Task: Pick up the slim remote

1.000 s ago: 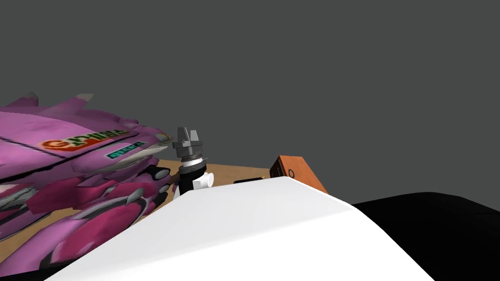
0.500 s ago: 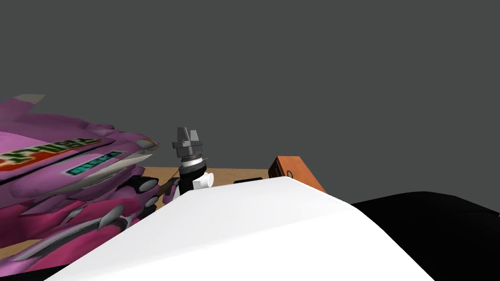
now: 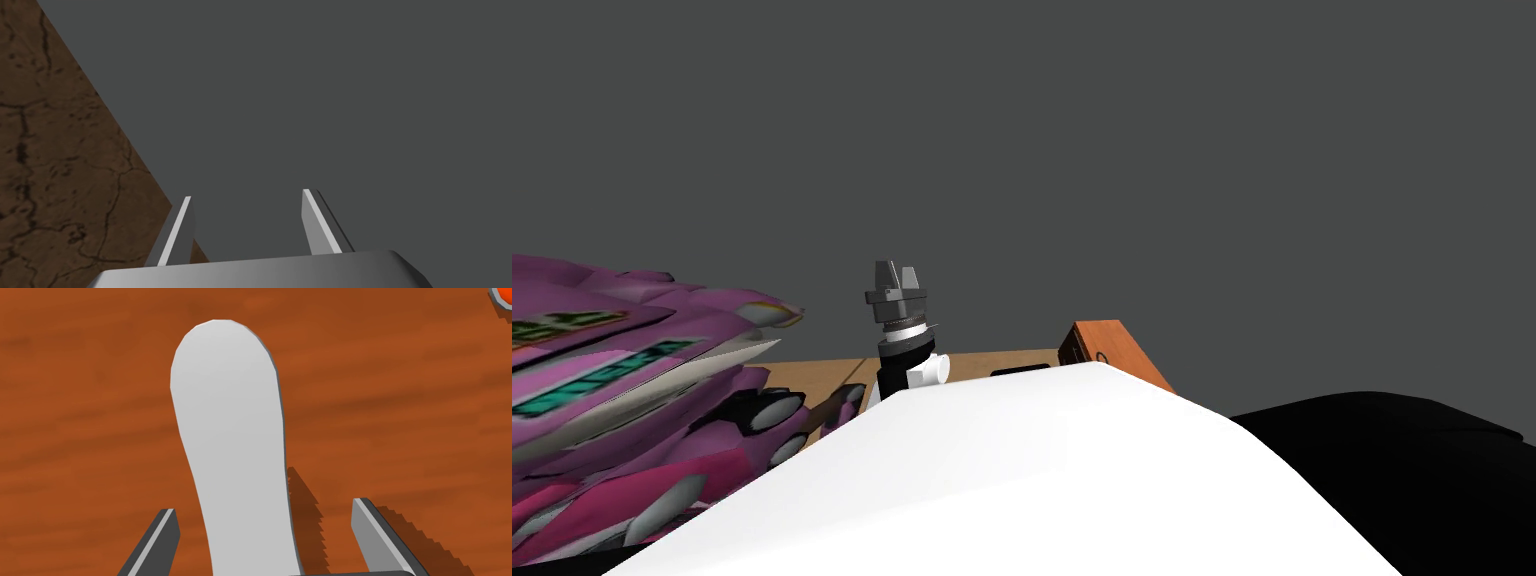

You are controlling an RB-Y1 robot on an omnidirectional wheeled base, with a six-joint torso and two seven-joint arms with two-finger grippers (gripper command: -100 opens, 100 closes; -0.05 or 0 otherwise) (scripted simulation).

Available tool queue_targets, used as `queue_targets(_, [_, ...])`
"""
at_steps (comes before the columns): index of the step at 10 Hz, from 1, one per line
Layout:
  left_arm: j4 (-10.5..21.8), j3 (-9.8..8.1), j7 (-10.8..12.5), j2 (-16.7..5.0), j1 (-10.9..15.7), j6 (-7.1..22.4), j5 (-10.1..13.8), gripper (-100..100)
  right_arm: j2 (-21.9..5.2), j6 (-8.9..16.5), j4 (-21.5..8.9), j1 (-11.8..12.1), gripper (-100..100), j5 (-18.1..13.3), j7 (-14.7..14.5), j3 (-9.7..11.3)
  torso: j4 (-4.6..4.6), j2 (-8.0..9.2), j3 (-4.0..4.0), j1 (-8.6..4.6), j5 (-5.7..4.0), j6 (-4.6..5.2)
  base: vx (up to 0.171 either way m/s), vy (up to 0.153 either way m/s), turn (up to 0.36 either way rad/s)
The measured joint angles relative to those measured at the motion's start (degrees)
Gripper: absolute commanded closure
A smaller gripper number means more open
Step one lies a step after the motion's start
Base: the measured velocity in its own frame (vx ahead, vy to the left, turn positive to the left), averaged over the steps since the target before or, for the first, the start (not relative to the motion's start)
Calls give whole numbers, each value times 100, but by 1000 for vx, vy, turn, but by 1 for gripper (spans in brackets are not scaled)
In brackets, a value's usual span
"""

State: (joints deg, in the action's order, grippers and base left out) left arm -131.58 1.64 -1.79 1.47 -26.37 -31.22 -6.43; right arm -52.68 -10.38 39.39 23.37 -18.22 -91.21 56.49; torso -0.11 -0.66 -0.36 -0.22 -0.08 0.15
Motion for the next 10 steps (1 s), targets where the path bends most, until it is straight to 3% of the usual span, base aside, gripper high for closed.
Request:
queue_targets(1, [0,0,0,0,1,0,0,0,20,35,23,31,-100,19,-137,-38,0,4,2,-3,0,-3,29,-11,-7])
queue_targets(2, [0,0,0,0,1,0,0,0,21,41,25,33,100,20,-165,-41,4,19,10,1,0,-4,7,-2,8])
queue_targets(6, [0,1,0,0,2,0,0,0,20,40,26,28,100,20,-164,-42,6,38,20,4,1,0,0,0,0])
queue_targets(7, [0,1,0,0,2,0,0,0,21,40,26,28,0,20,-163,-43,6,38,21,5,1,0,0,0,0])
queue_targets(8, [0,1,0,0,2,0,0,0,21,40,26,27,100,20,-163,-43,6,39,21,5,1,0,-82,28,155])
queue_targets(10, [1,2,0,1,4,1,0,0,-52,-50,-30,-67,100,-46,109,87,14,83,45,16,6,-8,-138,28,204])
